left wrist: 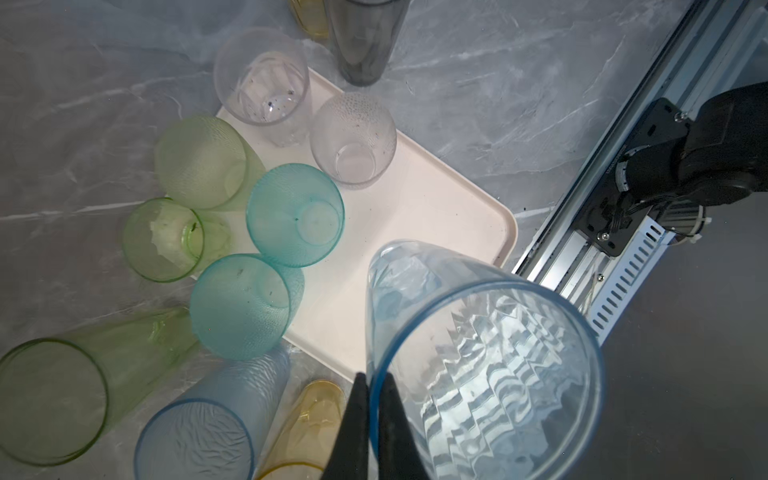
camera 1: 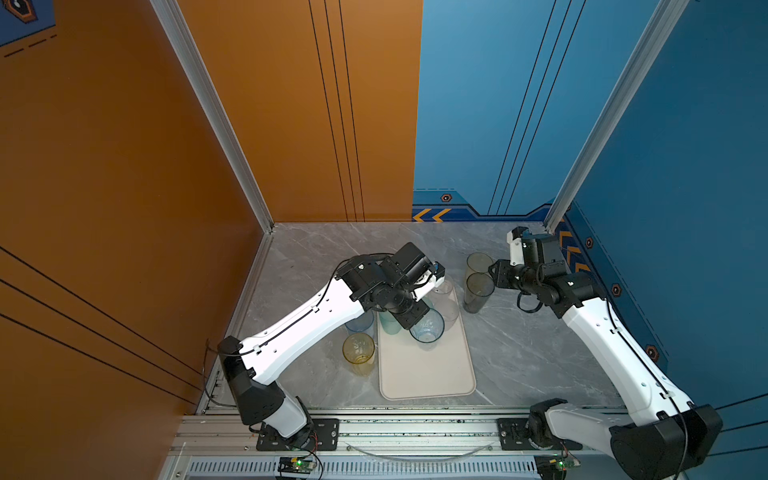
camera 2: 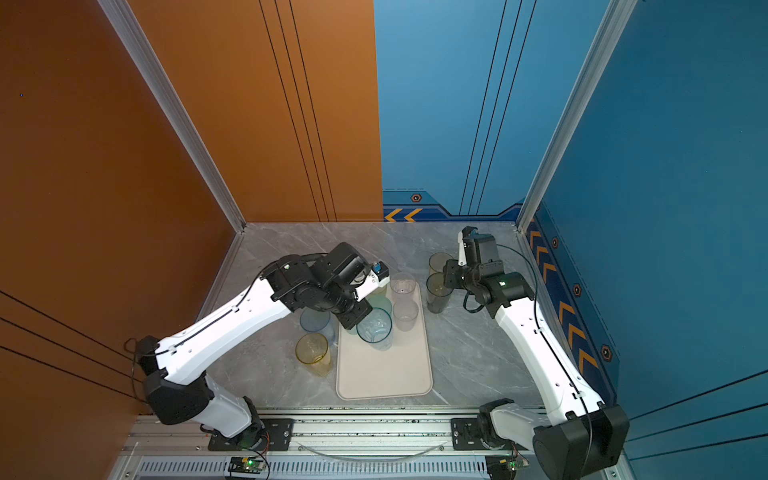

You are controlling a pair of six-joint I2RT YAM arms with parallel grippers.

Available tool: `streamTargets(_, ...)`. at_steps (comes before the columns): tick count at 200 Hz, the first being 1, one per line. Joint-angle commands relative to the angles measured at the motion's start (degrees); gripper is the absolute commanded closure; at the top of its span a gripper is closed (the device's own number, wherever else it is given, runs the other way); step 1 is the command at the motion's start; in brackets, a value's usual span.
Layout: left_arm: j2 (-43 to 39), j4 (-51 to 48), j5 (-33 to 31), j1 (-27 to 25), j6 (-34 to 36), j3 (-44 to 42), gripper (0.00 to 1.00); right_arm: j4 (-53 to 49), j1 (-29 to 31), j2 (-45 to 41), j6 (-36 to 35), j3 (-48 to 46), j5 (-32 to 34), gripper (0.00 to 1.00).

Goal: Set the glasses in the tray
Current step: 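Lift the blue cup with the left gripper and carry it over the tray, then lower the blue cup onto the tray beside the teal cups, open left gripper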

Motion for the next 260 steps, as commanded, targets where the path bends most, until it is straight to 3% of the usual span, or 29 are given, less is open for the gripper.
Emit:
streamTargets(1, 2.0, 0.1, 0.7, -0.5, -0.8, -0.5, 1.0, -0.1, 0.7, 0.5, 0.8, 0.1, -1.1, 0.66)
streamTargets(92, 7.4, 3.8, -0.7, 1.4, -0.6, -2.3, 1.0, 0.9, 1.8, 2.8, 0.2, 0.0, -1.8, 0.66)
streamTargets(260, 9.3, 8.3, 1.7, 5.0, 0.2, -6.9, 1.0, 0.9, 2.2, 6.7, 0.0, 1.2, -1.5, 0.66)
